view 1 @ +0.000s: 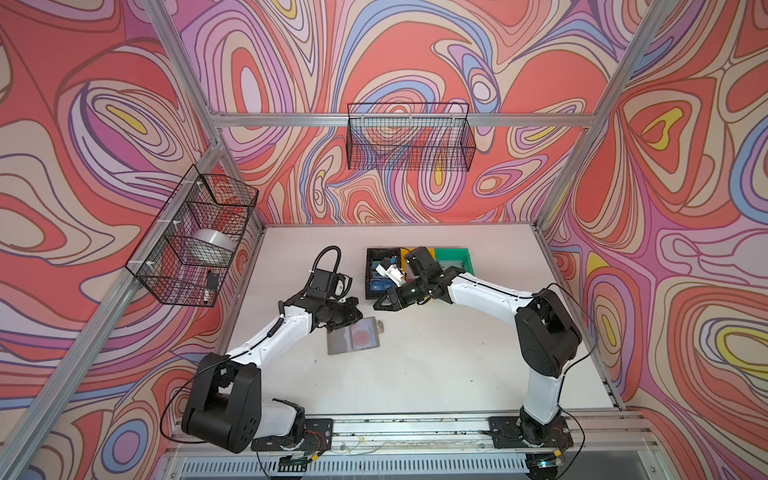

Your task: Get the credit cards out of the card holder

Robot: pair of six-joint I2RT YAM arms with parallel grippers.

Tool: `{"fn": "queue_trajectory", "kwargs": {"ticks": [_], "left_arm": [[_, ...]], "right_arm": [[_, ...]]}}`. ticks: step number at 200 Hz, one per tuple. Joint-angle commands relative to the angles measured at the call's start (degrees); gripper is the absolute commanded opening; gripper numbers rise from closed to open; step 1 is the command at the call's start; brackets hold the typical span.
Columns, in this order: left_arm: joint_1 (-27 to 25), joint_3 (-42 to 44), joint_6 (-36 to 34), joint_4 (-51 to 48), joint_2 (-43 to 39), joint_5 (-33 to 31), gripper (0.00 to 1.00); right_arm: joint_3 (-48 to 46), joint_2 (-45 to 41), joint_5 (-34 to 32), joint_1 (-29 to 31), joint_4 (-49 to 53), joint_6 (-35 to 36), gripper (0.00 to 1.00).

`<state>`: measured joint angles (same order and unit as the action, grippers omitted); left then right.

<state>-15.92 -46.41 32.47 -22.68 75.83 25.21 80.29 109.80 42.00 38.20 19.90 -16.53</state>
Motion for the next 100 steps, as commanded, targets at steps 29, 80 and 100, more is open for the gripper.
{"fn": "queue_trajectory", "kwargs": {"ticks": [29,80,100], "left_arm": [[4.34,3.60,3.11,-3.29,-4.72,-4.37,0.00],[4.33,3.63,1.45,-8.19,-1.95,-10.31,0.00],[4.41,4.93,1.53,-7.40,-1.22,-10.07,0.00]], "right_arm": [[4.33,6.44,-5.15,2.84,5.02,2.34,0.22],[9.96,12.94,-6.72,6.44,8.71,3.31,0.22],[10.40,13.94,-8.41,6.74,9.23,3.35,0.21]]}}
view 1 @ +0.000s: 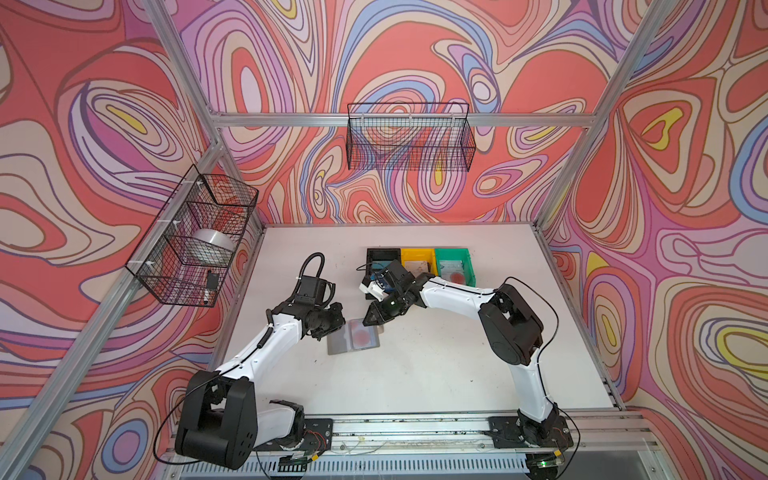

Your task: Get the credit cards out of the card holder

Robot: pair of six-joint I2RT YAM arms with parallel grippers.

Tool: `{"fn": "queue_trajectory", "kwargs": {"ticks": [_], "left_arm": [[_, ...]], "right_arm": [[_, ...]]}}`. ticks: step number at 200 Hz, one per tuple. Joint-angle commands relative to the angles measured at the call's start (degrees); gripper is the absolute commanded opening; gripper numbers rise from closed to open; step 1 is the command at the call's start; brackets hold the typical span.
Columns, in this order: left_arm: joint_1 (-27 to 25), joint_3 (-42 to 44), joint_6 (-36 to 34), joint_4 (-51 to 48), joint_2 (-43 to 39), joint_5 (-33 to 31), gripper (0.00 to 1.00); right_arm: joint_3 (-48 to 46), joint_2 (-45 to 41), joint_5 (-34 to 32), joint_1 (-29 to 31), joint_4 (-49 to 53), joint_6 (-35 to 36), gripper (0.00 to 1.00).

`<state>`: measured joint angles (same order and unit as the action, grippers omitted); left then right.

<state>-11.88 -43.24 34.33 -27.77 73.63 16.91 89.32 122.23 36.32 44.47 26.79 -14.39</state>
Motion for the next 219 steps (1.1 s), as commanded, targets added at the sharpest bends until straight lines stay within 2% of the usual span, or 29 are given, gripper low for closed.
{"fn": "queue_trajectory", "kwargs": {"ticks": [1,36,83,104,136,172,219], "left_arm": [[0.37,1.85,-0.32,-2.25,0.99,-1.78,0.00],[0.41,4.75,0.40,-0.19,1.43,-1.52,0.00],[0.39,7.40,0.30,-1.12,2.31,-4.41,0.00],[0.37,8.13,0.80,-0.44,0.57,-3.19,0.00],[0.37,8.01,0.59,-3.44,-2.49,-6.37,0.00],[0.40,8.52,0.24,-4.80,-2.16,-8.51,0.00],[0.42,9.36,0.29,-2.05,0.82,-6.54,0.00]], "right_arm": [[1.38,1.51,-2.78,0.45,2.37,1.21,0.21],[1.41,2.65,-4.47,0.48,3.64,1.48,0.21],[1.90,4.00,-4.92,0.62,3.89,1.63,0.21],[2.57,4.96,-5.49,1.03,4.57,2.18,0.21],[4.27,6.85,-7.26,1.80,6.87,3.14,0.21],[4.66,7.46,-6.67,2.12,6.42,2.67,0.21],[5.68,8.69,-4.22,2.50,5.42,2.00,0.21]]}}
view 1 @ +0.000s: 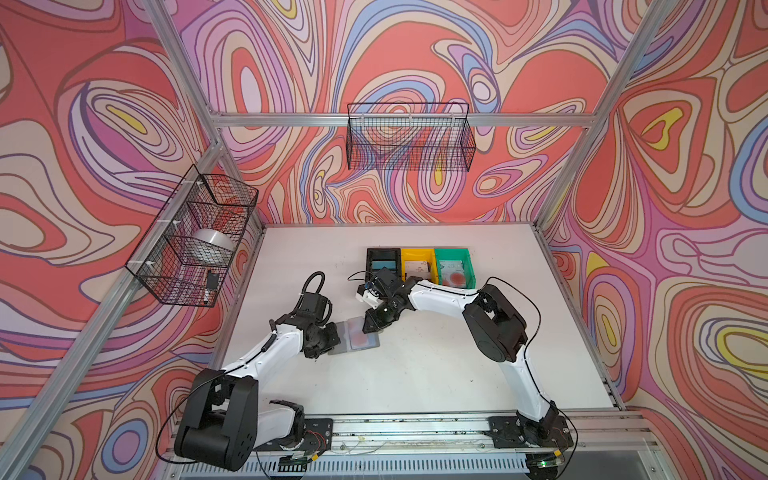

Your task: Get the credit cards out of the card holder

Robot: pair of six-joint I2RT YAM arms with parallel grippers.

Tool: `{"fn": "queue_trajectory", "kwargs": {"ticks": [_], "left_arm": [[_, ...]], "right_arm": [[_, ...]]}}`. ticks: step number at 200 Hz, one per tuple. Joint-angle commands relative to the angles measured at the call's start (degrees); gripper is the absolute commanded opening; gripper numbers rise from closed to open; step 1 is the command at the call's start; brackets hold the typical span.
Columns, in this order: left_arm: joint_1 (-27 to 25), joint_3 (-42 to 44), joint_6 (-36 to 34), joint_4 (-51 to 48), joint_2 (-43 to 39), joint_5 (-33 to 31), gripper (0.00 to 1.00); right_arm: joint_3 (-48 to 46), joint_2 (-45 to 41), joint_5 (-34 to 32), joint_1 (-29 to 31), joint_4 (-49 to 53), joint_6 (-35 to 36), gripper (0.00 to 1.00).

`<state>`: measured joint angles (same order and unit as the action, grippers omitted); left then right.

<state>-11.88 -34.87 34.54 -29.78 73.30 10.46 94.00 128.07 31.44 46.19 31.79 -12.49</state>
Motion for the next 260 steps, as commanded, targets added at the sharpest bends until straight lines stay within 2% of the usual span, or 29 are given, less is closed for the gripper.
{"fn": "queue_trajectory", "kwargs": {"ticks": [1,67,138,176,231,260], "left_arm": [[0.39,0.97,0.03,-0.03,1.14,-0.05,0.00],[0.38,0.81,-0.75,-0.59,0.00,-0.28,0.00],[0.45,0.64,-1.58,0.63,4.13,-0.09,0.00],[0.75,-0.52,-1.81,-1.14,0.75,0.24,0.00],[2.08,-3.16,-2.08,-3.69,-4.14,2.73,0.00],[3.06,-4.56,-1.69,-4.69,-7.07,4.37,0.00]], "right_arm": [[1.05,2.91,0.69,0.75,0.44,0.10,0.21],[1.74,2.25,6.61,1.21,-1.51,0.88,0.21],[0.29,0.87,11.50,1.18,-4.66,1.11,0.22],[1.44,1.39,15.66,1.35,-6.04,1.46,0.23],[4.38,4.28,27.07,1.45,-10.09,0.41,0.24],[5.58,6.94,32.42,1.48,-15.27,-2.87,0.24]]}}
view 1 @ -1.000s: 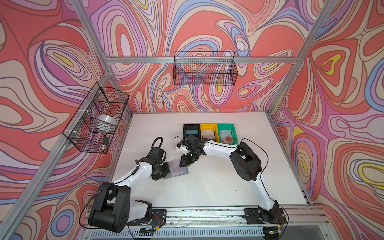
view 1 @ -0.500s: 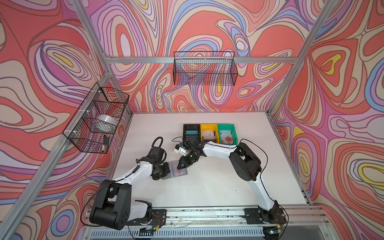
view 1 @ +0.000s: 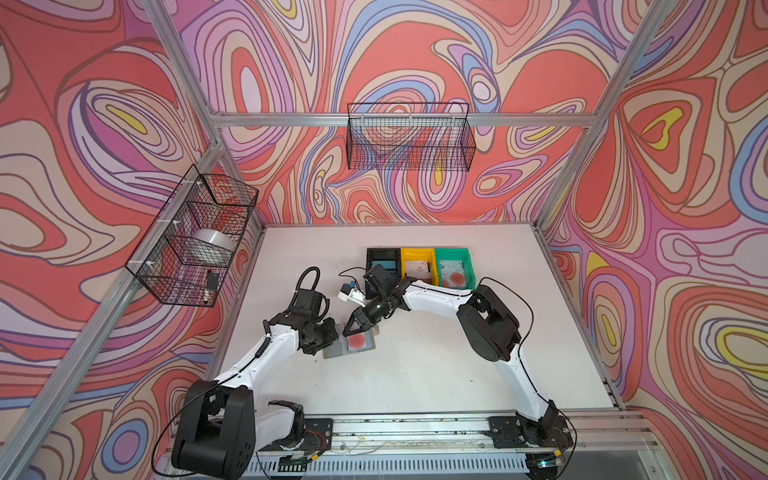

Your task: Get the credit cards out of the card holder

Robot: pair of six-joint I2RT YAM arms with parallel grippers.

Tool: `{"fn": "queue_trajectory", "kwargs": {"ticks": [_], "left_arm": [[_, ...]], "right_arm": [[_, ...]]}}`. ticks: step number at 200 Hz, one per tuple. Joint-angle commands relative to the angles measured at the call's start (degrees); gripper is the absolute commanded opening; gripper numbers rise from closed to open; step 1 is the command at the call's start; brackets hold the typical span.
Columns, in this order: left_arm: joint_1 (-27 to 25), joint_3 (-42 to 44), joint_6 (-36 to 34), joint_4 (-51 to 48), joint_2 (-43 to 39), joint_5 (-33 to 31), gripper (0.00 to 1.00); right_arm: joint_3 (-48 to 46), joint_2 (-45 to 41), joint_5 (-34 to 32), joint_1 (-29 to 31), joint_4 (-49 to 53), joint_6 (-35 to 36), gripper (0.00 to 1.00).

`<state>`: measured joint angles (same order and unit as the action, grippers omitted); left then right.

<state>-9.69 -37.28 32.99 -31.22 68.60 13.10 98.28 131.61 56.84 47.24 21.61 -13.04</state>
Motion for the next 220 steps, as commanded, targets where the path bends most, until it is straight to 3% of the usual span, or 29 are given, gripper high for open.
{"fn": "queue_trajectory", "kwargs": {"ticks": [1,46,84,100,126,147,179,220], "left_arm": [[0.89,-2.17,-0.17,-3.28,-2.44,1.78,0.00],[2.77,-5.21,-0.74,-7.22,-6.90,1.13,0.00],[3.45,-3.79,0.65,-4.11,-7.07,3.67,0.00],[3.46,-1.87,1.90,-0.07,-5.45,6.75,0.00],[3.46,0.55,3.33,5.34,-2.47,10.55,0.00],[3.54,1.63,3.90,7.87,-1.44,11.56,0.05],[3.54,3.39,4.62,11.49,-0.38,13.40,0.08],[4.02,7.20,8.73,24.58,4.57,21.29,0.08]], "right_arm": [[1.30,3.53,7.31,0.45,-5.39,-2.51,0.24],[3.36,6.91,9.82,0.51,-8.08,-5.94,0.25],[3.03,7.91,9.64,0.57,-9.56,-7.18,0.25],[1.43,6.05,6.61,0.52,-8.17,-5.52,0.25],[-0.61,1.46,-4.74,0.39,0.52,0.50,0.25],[-2.68,-1.09,-12.18,-0.34,4.86,0.92,0.25],[-6.97,-3.96,-17.20,-1.94,5.79,-0.06,0.25],[-7.20,-4.70,-19.99,-3.38,7.60,0.46,0.25]]}}
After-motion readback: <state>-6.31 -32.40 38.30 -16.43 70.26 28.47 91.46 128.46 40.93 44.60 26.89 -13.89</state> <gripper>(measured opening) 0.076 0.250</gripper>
